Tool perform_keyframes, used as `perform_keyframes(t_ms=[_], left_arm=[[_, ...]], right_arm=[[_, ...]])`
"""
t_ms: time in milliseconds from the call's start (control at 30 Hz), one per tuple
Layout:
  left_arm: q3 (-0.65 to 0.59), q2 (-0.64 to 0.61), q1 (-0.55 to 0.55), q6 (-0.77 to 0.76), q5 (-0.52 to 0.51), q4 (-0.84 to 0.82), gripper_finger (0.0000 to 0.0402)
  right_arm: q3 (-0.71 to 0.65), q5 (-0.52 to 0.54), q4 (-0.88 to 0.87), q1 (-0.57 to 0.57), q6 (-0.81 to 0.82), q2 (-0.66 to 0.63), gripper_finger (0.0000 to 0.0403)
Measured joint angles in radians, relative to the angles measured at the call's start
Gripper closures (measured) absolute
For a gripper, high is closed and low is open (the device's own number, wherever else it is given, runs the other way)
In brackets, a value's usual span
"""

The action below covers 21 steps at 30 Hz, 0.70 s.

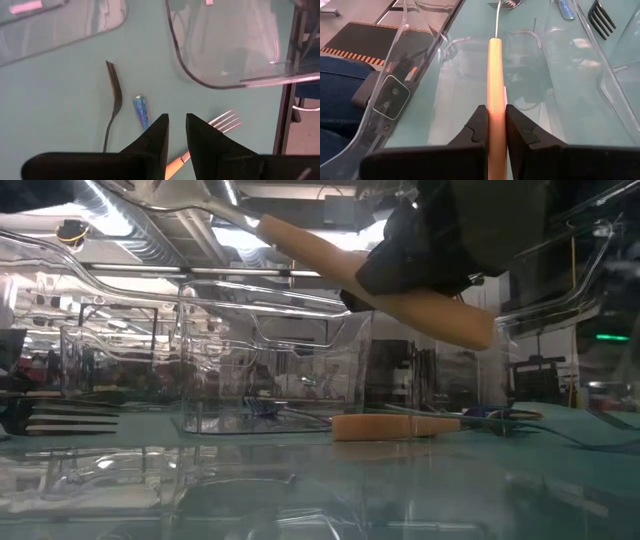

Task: Sort silverware by color (type)
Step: Put the yellow fork into the bottom transparent bin, then put the blue fork into the center transparent bin

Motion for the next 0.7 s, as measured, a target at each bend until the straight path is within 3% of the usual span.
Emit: perform_keyframes(t_ms=[300, 700], left_arm=[[-0.06, 0.0, 0.0, -0.023, 0.05, 0.022, 0.0341], [-0.06, -0.001, 0.0, -0.028, 0.05, 0.022, 0.0341]], right_arm=[[-0.001, 0.011, 0.022, -0.001, -0.002, 0.002, 0.0322], [-0.002, 0.012, 0.031, -0.001, -0.001, 0.003, 0.0315]])
